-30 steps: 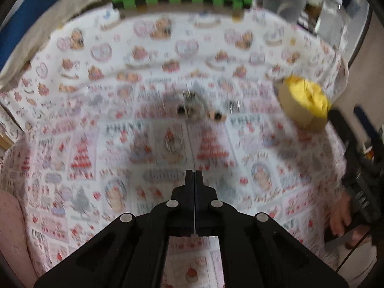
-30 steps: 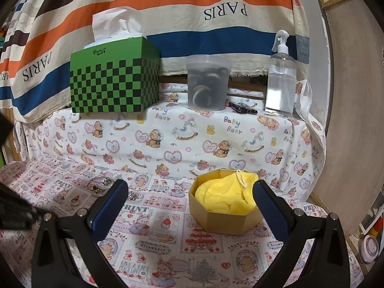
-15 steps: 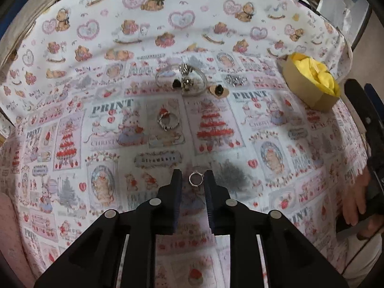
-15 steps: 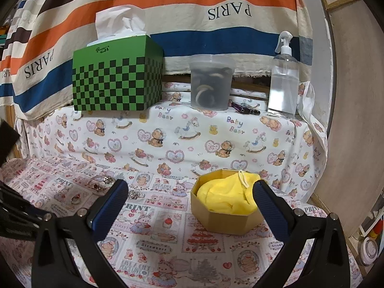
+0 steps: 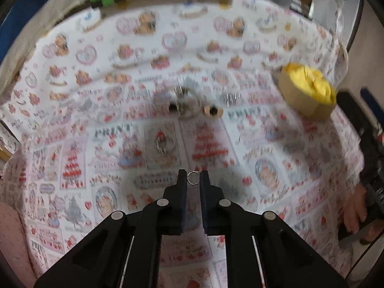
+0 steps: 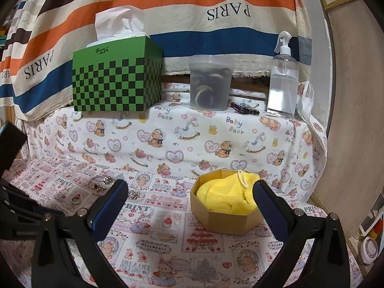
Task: Organize jewelry
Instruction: 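Lift the silver ring with the left tool and hold it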
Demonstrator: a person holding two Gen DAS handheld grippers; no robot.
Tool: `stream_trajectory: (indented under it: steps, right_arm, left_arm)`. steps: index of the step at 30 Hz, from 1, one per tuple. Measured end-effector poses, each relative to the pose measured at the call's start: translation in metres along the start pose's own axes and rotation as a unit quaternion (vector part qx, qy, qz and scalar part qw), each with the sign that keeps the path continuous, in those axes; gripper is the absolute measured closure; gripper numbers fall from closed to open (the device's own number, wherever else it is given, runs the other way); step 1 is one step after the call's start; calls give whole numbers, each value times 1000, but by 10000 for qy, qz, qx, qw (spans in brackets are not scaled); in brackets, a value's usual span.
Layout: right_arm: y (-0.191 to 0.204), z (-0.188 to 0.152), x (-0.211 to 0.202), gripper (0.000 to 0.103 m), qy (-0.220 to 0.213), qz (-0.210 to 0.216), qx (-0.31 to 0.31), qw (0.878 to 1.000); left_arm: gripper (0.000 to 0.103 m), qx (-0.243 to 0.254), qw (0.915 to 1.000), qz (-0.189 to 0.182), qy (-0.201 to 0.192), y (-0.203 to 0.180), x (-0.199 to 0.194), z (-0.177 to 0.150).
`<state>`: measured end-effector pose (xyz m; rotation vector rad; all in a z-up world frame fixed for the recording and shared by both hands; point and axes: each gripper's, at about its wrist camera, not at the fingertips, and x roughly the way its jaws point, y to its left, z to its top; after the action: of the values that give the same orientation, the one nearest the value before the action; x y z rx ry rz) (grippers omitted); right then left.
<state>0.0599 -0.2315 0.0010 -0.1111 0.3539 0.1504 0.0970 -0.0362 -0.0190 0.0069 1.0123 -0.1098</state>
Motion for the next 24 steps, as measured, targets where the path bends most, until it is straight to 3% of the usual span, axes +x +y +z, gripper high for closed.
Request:
stream_trajectory:
  steps: [3, 15, 20, 24]
  right_arm:
    - [0, 0, 0, 0, 16, 19, 19, 10000]
    - [0, -1, 0, 0, 82, 102, -14, 9999]
    - [5, 1, -4, 0, 98, 723, -53, 9973]
    - [10, 7, -2, 0, 204, 758, -15, 9969]
  left_arm:
    - [94, -223, 9987, -166, -431, 8, -8, 7]
    - [94, -717, 9856, 212, -1520, 64, -35, 1]
    - [93, -918, 9787, -31, -1836, 79, -53, 2]
    - [94, -957, 9725, 345, -2093, 88, -58, 2]
